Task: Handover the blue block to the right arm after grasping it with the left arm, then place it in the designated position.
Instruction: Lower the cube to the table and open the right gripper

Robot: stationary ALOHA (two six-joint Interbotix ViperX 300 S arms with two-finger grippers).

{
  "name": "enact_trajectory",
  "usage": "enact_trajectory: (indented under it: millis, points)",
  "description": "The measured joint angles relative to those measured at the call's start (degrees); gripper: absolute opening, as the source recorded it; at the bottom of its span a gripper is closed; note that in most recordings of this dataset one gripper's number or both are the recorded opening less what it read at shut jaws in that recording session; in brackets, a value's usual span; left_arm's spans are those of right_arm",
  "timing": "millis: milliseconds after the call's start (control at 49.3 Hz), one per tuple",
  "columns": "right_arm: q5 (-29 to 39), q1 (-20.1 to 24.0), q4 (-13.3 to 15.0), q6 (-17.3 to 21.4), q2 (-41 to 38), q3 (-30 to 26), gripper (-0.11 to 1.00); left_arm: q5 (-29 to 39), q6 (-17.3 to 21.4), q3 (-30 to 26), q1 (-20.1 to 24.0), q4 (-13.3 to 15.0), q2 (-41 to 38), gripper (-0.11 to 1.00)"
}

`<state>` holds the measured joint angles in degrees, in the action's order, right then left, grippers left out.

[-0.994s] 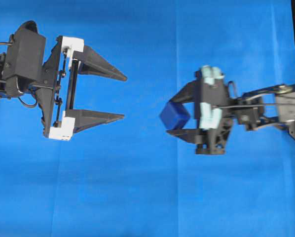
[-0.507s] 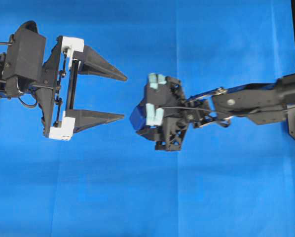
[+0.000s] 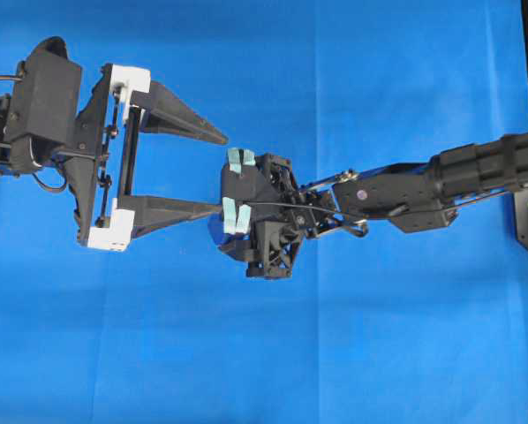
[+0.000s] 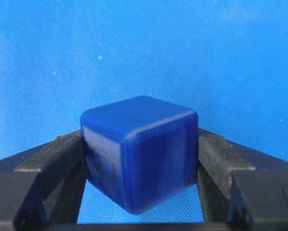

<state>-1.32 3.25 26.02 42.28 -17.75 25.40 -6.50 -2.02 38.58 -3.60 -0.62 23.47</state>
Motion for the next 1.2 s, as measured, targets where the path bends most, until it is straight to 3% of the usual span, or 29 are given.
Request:
enact_trajectory:
  millis: [791, 973, 1196]
  points:
    - [-0.88, 0.7, -0.35, 0.0, -1.76, -0.18, 0.56, 0.0, 0.09, 0.0, 0.62, 0.09, 0.0, 0.93]
    - [-0.88, 0.7, -0.44, 0.09, -2.11, -0.35, 0.94, 0.0, 0.0, 0.0, 0.62, 0.0, 0.0, 0.93]
    - [-0.88, 0.62, -0.44, 0.18, -2.11, -0.44, 0.86, 0.09, 0.0, 0.0, 0.62, 0.0, 0.0, 0.93]
